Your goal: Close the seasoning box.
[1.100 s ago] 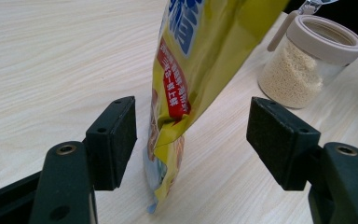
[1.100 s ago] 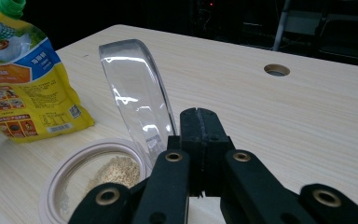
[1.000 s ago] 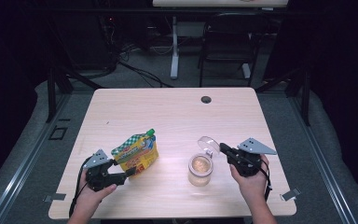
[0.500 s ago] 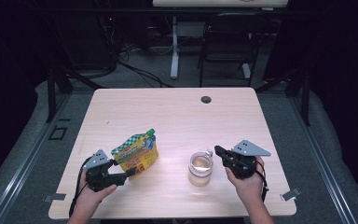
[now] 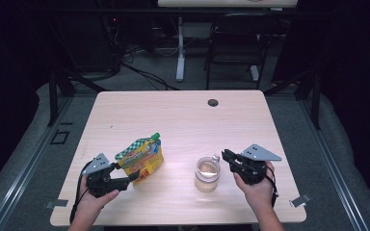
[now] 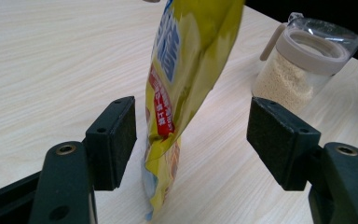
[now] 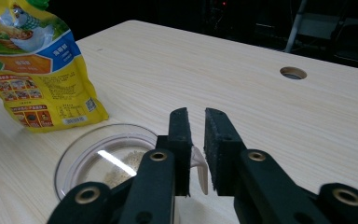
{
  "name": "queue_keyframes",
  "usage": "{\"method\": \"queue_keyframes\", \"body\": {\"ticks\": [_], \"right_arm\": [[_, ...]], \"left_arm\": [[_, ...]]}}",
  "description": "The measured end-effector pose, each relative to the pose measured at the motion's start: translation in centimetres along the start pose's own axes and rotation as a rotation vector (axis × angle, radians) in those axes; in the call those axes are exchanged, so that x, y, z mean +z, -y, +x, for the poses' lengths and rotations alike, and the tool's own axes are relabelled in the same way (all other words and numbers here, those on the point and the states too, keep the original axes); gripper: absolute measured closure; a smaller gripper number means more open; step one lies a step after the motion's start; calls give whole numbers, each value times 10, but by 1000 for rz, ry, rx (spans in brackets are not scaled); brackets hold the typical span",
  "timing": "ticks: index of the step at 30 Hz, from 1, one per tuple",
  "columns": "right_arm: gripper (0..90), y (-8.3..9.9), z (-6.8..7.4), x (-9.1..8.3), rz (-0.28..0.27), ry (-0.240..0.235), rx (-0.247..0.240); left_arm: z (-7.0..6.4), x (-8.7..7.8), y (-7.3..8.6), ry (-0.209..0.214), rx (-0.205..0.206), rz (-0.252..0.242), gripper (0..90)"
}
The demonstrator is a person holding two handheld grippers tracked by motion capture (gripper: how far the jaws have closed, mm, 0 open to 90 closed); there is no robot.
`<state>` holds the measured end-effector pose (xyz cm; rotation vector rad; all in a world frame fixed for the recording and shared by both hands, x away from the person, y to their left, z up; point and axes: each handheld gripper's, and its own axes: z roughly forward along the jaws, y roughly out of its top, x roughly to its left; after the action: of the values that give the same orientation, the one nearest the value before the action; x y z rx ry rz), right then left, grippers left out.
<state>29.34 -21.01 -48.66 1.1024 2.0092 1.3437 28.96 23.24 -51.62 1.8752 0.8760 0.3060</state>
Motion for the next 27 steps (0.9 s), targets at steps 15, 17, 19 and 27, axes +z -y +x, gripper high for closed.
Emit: {"method": "queue_keyframes", "body": {"ticks": [15,17,19,27], "right_arm": [[455,-10,-3,-5,0,-5,36],[429,-11,-5,-5,3,-1,45],[423,-11,-7,-5,7,-1,61],[412,-5,-5,-4,40,33,39]], "left_arm": [[5,-22,6,-42,-8,16,336],[6,-24,7,-48,-1,25,336],[7,-27,8,-52,-4,30,335],[15,-41,17,-83,-20,23,336]]}}
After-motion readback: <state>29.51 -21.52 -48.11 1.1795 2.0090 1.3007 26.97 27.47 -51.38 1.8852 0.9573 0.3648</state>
